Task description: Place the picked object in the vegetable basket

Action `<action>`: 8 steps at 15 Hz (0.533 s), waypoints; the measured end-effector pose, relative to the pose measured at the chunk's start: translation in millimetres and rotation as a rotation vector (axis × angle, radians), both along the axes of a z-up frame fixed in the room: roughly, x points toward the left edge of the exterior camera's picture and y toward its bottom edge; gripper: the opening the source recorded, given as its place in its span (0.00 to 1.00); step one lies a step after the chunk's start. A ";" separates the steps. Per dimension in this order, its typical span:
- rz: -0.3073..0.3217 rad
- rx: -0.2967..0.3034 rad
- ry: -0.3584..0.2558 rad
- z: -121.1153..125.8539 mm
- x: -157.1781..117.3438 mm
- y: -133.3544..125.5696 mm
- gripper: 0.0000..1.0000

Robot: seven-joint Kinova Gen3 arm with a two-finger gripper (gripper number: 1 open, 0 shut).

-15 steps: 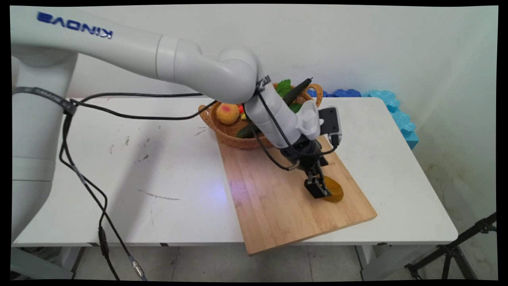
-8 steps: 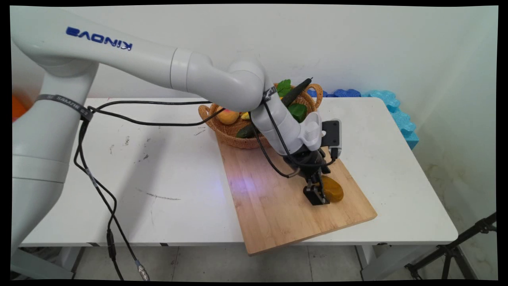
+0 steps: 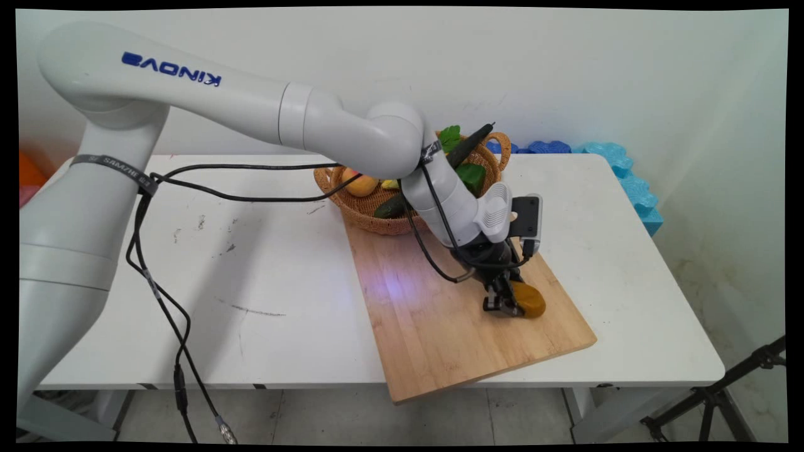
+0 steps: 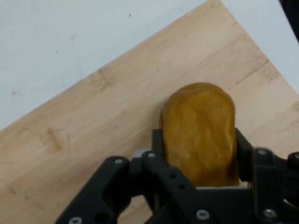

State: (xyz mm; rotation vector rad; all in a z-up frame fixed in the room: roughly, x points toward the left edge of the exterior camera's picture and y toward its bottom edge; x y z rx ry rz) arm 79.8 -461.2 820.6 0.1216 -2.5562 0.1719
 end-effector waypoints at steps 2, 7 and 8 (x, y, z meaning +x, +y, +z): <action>0.005 0.005 0.012 5.6 0.3 0.3 0.00; 0.106 0.055 0.065 44.6 15.0 5.2 0.00; 0.140 0.069 0.080 59.2 21.7 7.6 0.00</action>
